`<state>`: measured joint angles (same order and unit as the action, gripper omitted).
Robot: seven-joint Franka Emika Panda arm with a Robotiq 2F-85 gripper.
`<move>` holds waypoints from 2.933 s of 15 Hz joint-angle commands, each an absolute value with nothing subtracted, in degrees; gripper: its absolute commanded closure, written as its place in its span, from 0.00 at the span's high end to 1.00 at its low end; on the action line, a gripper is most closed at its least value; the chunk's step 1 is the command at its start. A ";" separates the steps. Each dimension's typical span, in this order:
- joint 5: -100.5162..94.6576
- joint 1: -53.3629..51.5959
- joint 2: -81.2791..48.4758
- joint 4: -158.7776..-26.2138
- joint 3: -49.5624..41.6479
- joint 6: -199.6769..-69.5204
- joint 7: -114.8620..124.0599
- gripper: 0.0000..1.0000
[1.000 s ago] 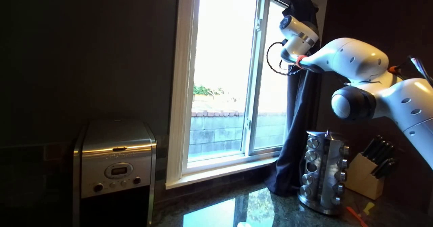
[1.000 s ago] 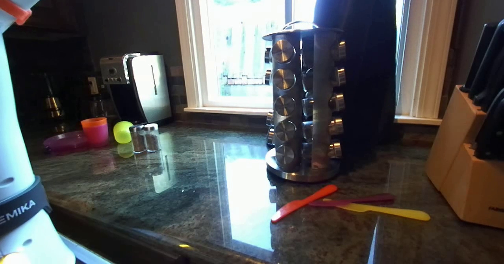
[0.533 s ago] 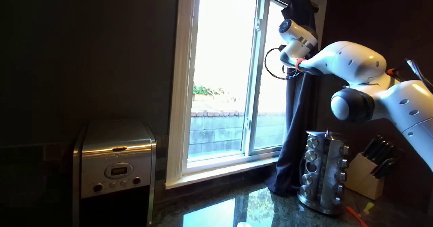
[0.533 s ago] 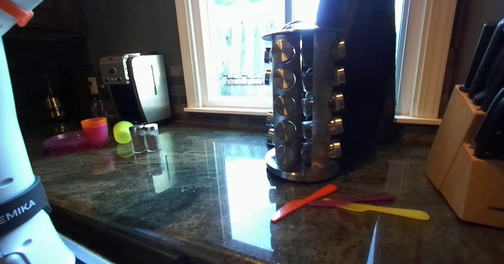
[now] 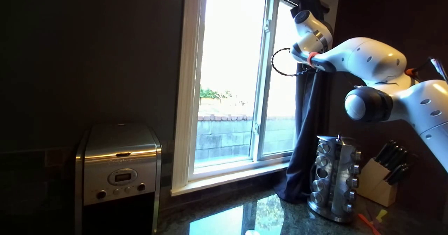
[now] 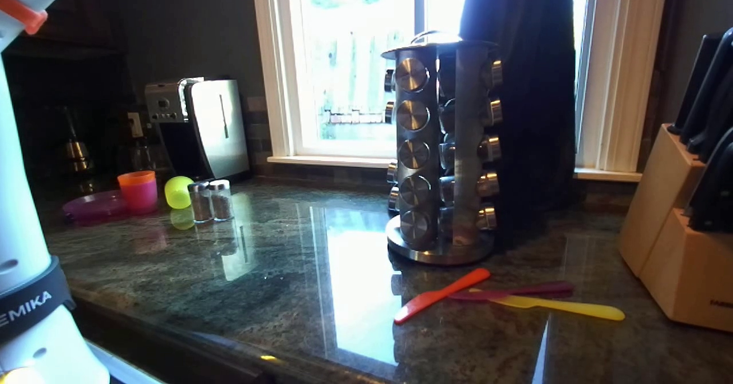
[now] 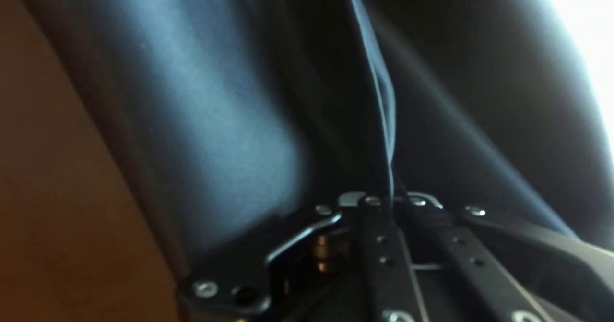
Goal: Move the curtain to the right
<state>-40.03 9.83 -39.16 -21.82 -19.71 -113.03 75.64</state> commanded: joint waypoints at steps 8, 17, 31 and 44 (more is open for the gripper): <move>-23.99 7.51 -32.35 -22.59 -16.17 -97.83 46.12 0.01; -18.70 3.92 -29.65 -22.95 -13.28 -89.32 30.41 0.01; -19.87 -0.14 -27.88 -23.59 -12.59 -84.27 12.95 0.01; -42.76 -12.66 -27.01 -21.61 -22.02 -58.01 21.01 0.99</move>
<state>-39.47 -11.11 -28.58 -21.61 -21.96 -66.88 25.14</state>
